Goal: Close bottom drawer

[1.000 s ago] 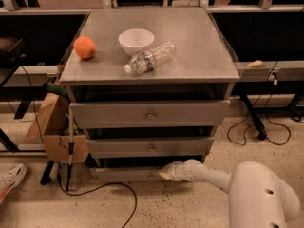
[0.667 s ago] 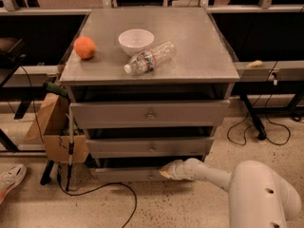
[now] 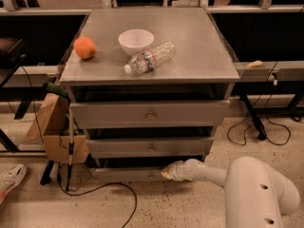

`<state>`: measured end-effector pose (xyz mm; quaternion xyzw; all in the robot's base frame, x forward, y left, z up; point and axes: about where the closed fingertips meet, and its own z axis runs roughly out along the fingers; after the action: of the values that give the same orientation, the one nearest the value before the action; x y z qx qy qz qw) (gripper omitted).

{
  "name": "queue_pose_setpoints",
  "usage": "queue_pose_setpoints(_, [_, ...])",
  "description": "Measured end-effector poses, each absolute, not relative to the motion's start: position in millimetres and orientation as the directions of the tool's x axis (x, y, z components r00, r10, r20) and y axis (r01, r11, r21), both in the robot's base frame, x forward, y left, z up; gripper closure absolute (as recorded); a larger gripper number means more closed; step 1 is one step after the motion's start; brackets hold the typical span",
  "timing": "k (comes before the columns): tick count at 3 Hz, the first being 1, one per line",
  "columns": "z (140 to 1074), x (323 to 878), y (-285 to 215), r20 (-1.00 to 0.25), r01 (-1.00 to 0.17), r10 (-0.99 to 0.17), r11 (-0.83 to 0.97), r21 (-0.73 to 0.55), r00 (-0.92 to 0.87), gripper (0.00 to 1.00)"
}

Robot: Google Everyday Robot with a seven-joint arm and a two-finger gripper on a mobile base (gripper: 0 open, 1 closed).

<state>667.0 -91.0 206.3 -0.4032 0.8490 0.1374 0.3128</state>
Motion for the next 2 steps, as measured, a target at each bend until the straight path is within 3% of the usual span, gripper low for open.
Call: queue_pose_setpoints(2, [196, 654, -121, -0.601, -0.754, -0.612, 0.656, -0.022, -0.514, 1.0])
